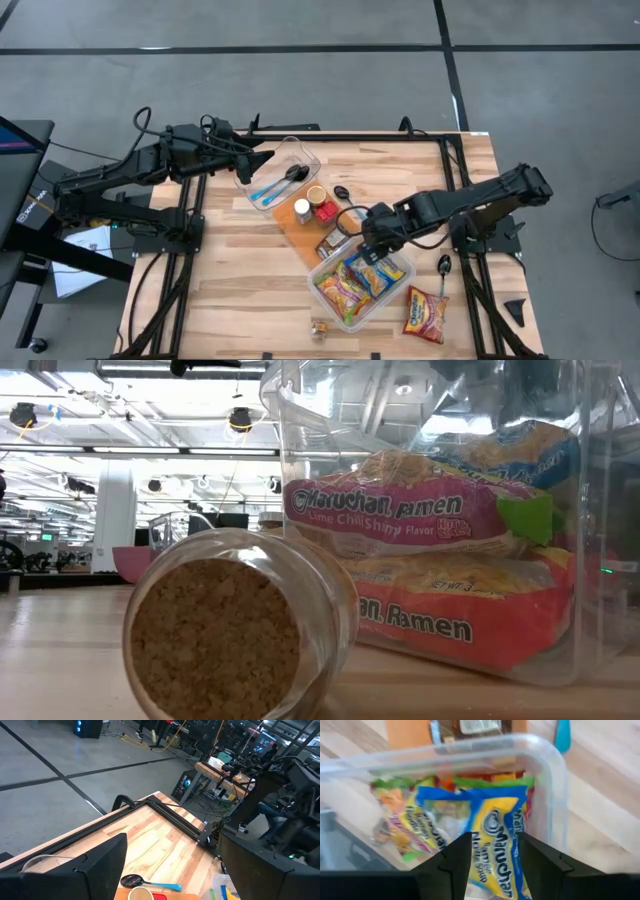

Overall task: Pick & Place Food Item
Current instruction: Put the red noodle pack into the bottom transparent bin

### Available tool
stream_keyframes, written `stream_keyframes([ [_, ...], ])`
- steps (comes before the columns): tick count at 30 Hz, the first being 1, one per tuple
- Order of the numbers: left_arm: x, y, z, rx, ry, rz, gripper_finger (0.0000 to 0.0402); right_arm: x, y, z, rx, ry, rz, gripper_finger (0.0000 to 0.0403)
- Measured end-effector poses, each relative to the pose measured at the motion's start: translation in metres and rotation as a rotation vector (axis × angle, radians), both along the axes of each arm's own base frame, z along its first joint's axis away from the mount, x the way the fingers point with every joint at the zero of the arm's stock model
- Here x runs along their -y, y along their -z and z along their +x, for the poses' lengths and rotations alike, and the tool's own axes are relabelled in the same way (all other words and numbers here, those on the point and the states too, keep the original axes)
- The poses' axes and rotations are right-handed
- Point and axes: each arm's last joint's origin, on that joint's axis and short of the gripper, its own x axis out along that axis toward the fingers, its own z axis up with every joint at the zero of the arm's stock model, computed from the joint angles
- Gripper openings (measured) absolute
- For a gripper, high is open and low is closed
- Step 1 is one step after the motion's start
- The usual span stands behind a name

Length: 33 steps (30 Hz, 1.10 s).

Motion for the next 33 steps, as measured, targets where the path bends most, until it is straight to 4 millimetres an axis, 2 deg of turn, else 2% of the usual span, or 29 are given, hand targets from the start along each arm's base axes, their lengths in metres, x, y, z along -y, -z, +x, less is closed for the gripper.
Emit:
stream_keyframes([
  [6, 0.000, 0.000, 0.000, 0.000, 0.000, 0.000, 0.0309, -0.007, -0.017, -0.003, 0.050, -0.015, -0.081, 0.0152],
  [11, 0.000, 0.000, 0.000, -0.001, 0.000, 0.000, 0.0309, -0.018, -0.023, -0.011, 0.024, -0.088, -0.124, 0.0142],
  [19, 0.000, 0.000, 0.000, -0.001, 0.001, 0.001, 0.0309, -0.040, -0.023, -0.022, 0.014, -0.131, -0.116, 0.0130],
  [26, 0.000, 0.000, 0.000, -0.001, 0.000, 0.002, 0.0309, -0.049, -0.023, -0.028, 0.026, -0.091, -0.139, 0.0128],
  [30, 0.000, 0.000, 0.000, -0.001, 0.001, 0.002, 0.0309, -0.048, -0.035, -0.041, 0.056, -0.133, -0.141, 0.0128],
  [33, 0.001, 0.000, 0.000, -0.002, 0.025, 0.001, 0.0309, -0.047, -0.048, -0.060, 0.092, -0.216, -0.139, 0.0128],
])
